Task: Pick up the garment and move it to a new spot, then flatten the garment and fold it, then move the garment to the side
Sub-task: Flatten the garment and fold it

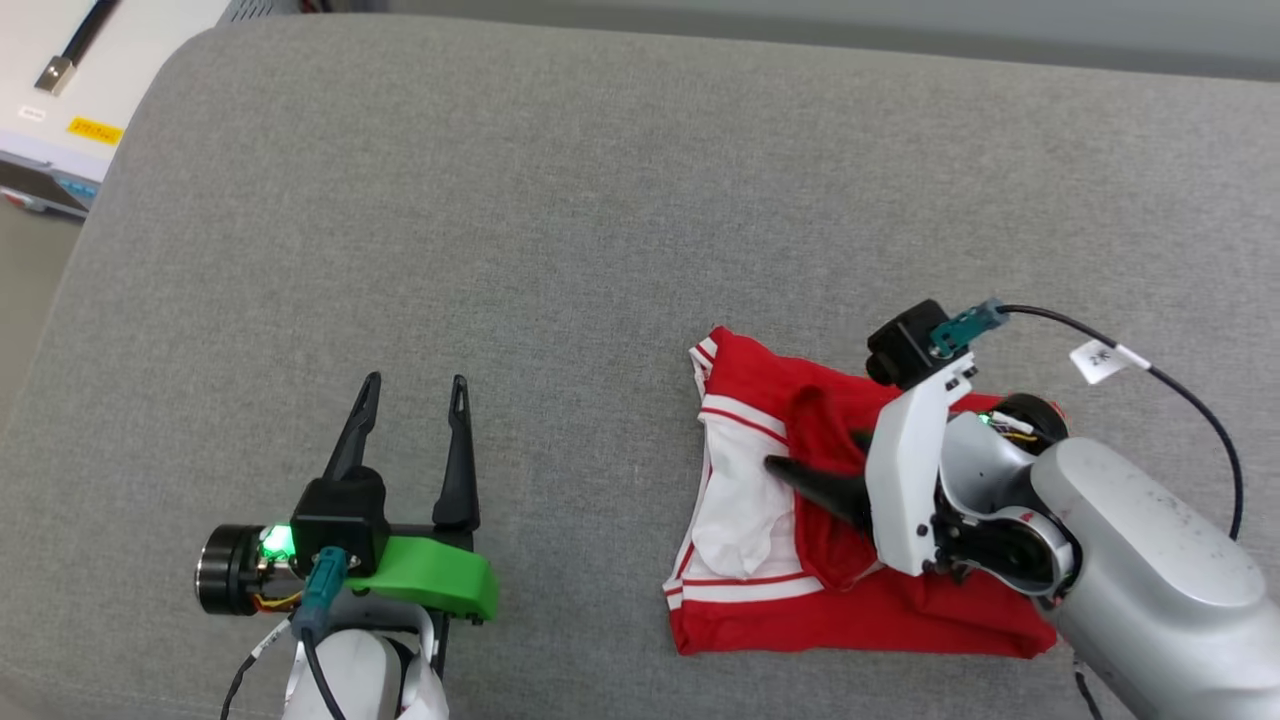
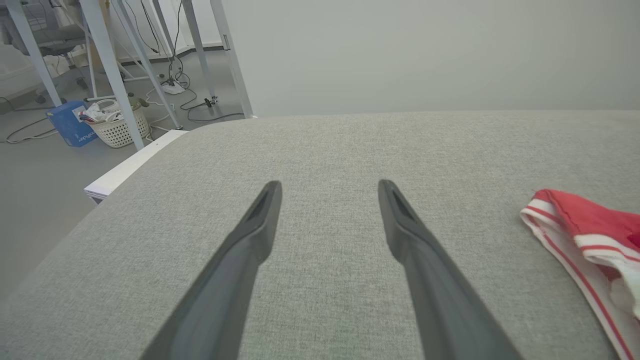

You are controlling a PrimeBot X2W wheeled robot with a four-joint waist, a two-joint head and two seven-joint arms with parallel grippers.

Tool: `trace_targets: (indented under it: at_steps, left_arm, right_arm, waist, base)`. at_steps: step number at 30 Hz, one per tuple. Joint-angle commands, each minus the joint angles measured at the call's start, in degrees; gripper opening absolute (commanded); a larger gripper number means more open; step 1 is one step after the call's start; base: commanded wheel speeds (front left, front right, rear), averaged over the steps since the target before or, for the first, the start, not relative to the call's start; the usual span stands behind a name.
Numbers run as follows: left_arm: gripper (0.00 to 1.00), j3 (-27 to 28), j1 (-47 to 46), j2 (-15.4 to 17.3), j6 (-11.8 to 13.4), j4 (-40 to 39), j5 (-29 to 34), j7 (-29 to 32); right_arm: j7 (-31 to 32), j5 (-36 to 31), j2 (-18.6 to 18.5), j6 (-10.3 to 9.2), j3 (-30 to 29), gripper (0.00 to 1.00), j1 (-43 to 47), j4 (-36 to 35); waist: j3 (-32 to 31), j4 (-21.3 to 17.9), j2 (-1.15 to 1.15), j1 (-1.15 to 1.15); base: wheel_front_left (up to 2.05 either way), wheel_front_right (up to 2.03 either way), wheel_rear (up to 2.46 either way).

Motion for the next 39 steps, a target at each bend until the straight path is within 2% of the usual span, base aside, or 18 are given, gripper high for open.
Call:
trace_targets:
  at_steps: [1, 7, 11, 17, 23, 33, 39]
  left_arm:
    - [1.00, 0.47, 0.23, -0.17, -0.33, 0.07, 0.83, -0.34]
    - [1.00, 2.28, 2.51, 0.16, -0.21, -0.47, 1.08, -0.34]
    - [1.00, 3.11, 3.79, 0.20, -0.15, -1.31, 1.36, -0.34]
    - [1.00, 3.77, 4.74, 0.27, -0.21, -2.24, 1.74, -0.34]
    - [1.00, 4.40, 5.59, 0.35, -0.35, -3.04, 1.78, -0.34]
    - [1.00, 4.82, 8.01, -0.14, -0.28, -4.85, 1.37, -0.34]
    - [1.00, 4.70, 9.29, -0.28, -0.56, -4.89, 1.32, -0.34]
  right_arm:
    - [-1.86, 0.49, -1.43, -0.04, 0.15, 1.00, 0.18, -1.90]
    - [-13.89, -3.84, -7.46, -0.04, -4.01, 1.00, 1.53, -9.95]
    - [-25.60, -12.72, -8.01, -0.04, -12.55, 1.00, 3.47, -10.18]
    - [-37.49, -24.86, -3.03, -0.04, -26.00, 1.00, 9.18, -8.43]
    - [-43.10, -33.30, 3.28, -0.04, -36.15, 1.00, 16.29, -8.95]
    - [-45.26, -37.65, 12.45, -0.04, -43.49, 1.00, 28.78, -11.33]
    - [-45.55, -38.96, 14.76, -0.04, -44.18, 1.00, 33.64, -11.88]
  waist:
    - [-1.61, -0.94, 0.00, 0.00]
    - [-4.41, -3.56, 0.00, 0.00]
    - [-5.88, -5.44, 0.00, 0.00]
    - [-7.36, -7.35, 0.00, 0.00]
    - [-8.12, -8.46, 0.00, 0.00]
    - [-9.32, -8.94, 0.00, 0.00]
    - [-10.05, -8.63, 0.00, 0.00]
  base:
    - [0.00, 0.00, 0.00]
    - [0.00, 0.00, 0.00]
    - [0.00, 0.00, 0.00]
    - [0.00, 0.00, 0.00]
    - [0.00, 0.00, 0.00]
    - [0.00, 0.00, 0.00]
    - [0.00, 0.00, 0.00]
